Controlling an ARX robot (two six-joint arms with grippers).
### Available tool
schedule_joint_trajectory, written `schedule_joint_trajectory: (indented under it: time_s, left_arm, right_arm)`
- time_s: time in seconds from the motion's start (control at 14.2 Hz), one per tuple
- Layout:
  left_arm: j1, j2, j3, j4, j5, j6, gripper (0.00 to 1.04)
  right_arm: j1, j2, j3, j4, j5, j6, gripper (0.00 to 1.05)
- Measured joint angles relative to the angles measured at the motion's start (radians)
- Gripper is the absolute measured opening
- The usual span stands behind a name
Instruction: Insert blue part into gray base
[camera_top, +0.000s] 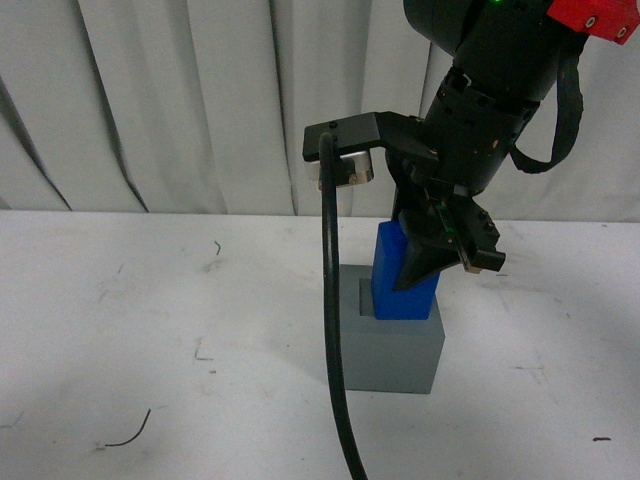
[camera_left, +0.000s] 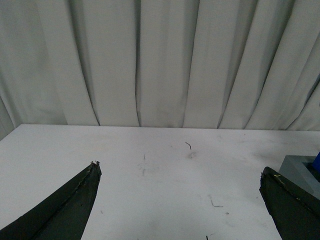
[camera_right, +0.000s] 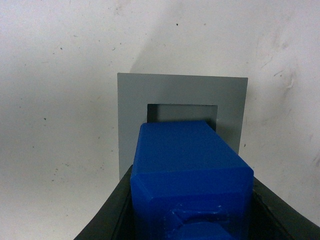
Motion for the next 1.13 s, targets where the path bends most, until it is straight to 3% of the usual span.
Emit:
schedule_joint_trajectory:
  time_s: [1.13]
  left_arm:
    - [0.0,0.0,0.0,0.0,0.0,0.0,0.98]
  right_arm:
    - [0.025,0.039,0.047,0.008,-0.007,0.061,0.47]
